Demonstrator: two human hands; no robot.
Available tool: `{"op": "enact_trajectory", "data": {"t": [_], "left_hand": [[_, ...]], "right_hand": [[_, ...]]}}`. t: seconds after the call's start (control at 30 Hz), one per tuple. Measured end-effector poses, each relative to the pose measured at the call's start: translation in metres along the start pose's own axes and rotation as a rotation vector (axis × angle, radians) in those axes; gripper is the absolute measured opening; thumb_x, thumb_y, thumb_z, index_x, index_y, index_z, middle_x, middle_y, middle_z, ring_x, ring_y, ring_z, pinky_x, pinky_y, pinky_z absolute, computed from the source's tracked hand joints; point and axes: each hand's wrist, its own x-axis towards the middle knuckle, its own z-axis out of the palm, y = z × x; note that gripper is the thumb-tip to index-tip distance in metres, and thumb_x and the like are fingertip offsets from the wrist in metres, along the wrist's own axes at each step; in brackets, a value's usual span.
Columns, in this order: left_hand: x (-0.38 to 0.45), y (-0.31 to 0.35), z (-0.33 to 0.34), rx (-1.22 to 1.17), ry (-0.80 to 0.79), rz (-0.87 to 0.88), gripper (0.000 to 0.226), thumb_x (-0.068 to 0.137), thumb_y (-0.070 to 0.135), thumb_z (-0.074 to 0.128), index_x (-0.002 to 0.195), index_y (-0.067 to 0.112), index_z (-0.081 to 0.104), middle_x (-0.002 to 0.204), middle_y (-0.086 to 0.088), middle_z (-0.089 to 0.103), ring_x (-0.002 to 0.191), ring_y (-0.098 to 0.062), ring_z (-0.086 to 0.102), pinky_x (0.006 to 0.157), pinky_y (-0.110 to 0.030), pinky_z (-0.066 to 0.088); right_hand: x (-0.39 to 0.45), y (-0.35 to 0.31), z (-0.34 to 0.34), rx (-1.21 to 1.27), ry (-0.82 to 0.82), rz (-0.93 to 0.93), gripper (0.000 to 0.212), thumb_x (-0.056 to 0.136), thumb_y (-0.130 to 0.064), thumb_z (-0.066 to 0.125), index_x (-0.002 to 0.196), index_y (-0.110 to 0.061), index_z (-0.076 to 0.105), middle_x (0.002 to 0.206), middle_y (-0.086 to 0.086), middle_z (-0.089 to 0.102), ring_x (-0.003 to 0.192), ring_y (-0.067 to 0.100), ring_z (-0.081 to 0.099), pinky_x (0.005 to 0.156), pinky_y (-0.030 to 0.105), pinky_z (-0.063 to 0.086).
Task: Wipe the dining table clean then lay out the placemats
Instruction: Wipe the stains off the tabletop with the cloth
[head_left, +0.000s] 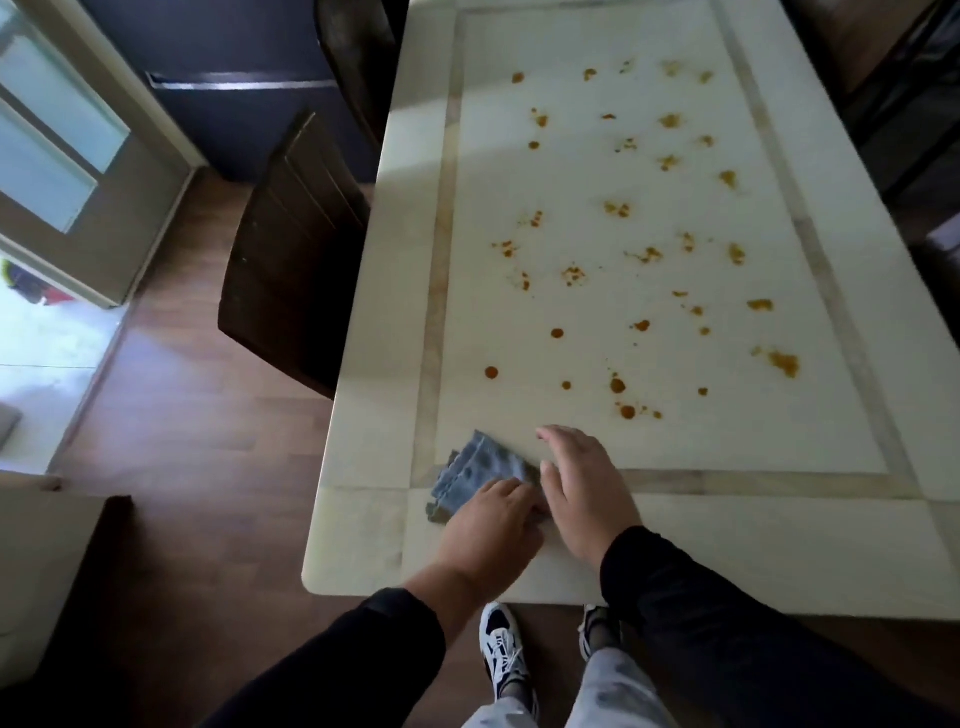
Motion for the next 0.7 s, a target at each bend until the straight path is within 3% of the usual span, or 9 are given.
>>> {"op": "enact_trajectory", "data": {"t": [0.1,0.23,0.33,0.43,0.6,0.7], "left_hand": [[-0.004,-0.016,-0.011,-0.163,0.179,-0.183,0.014,0.087,0.017,0.049,0.096,0.025,0.055,0.098,0.007,0.055,0.092,-0.012,0.050,0.079,-0.029,0.045],[-0.004,-0.051,-0.041,-0.334,0.554,-0.612,0.027,0.086,0.000,0.047,0.105,0.016,0.057,0.107,0.000,0.055,0.098,-0.017,0.050,0.083,-0.026,0.038],[-0.010,-0.092,-0.066,-0.296,0.759,-0.817,0.030,0.085,-0.002,0.047,0.108,0.009,0.062,0.109,-0.005,0.055,0.101,-0.022,0.051,0.086,-0.026,0.035],[-0.021,-0.117,-0.076,-0.251,0.809,-0.887,0.030,0.086,0.005,0.045,0.108,0.010,0.064,0.105,-0.001,0.056,0.103,-0.023,0.052,0.088,-0.032,0.038],[-0.010,-0.111,-0.068,-0.295,0.686,-0.810,0.032,0.089,0.004,0.044,0.112,0.016,0.063,0.111,0.003,0.058,0.106,-0.014,0.051,0.090,-0.022,0.034],[0.010,-0.103,-0.063,-0.271,0.563,-0.692,0.035,0.090,0.006,0.044,0.118,0.017,0.061,0.119,0.003,0.058,0.110,-0.010,0.050,0.090,-0.018,0.033]], "right_hand": [[-0.003,0.000,0.016,-0.109,-0.105,-0.197,0.049,0.099,-0.012,0.047,0.147,-0.014,0.041,0.151,0.005,0.044,0.143,0.020,0.034,0.118,0.040,0.031],[-0.003,-0.001,0.052,-0.432,-0.342,-0.530,0.064,0.099,-0.028,0.043,0.157,-0.020,0.017,0.166,0.001,0.013,0.153,0.026,0.005,0.122,0.051,0.009],[0.007,0.000,0.079,-0.543,-0.460,-0.531,0.068,0.100,-0.045,0.022,0.158,-0.022,-0.005,0.166,-0.001,-0.013,0.150,0.023,-0.020,0.121,0.053,-0.007],[0.016,0.001,0.096,-0.582,-0.432,-0.512,0.071,0.099,-0.052,0.021,0.158,-0.017,0.002,0.166,0.003,-0.006,0.151,0.025,-0.015,0.120,0.055,-0.002],[0.011,-0.029,0.116,-0.536,-0.471,-0.625,0.079,0.097,-0.045,0.039,0.158,-0.012,0.002,0.166,0.008,-0.006,0.151,0.027,-0.016,0.120,0.053,-0.007],[0.002,-0.040,0.134,-0.484,-0.516,-0.728,0.081,0.088,-0.052,0.056,0.153,-0.012,0.030,0.162,0.010,0.024,0.152,0.028,0.012,0.120,0.050,0.000]]}}
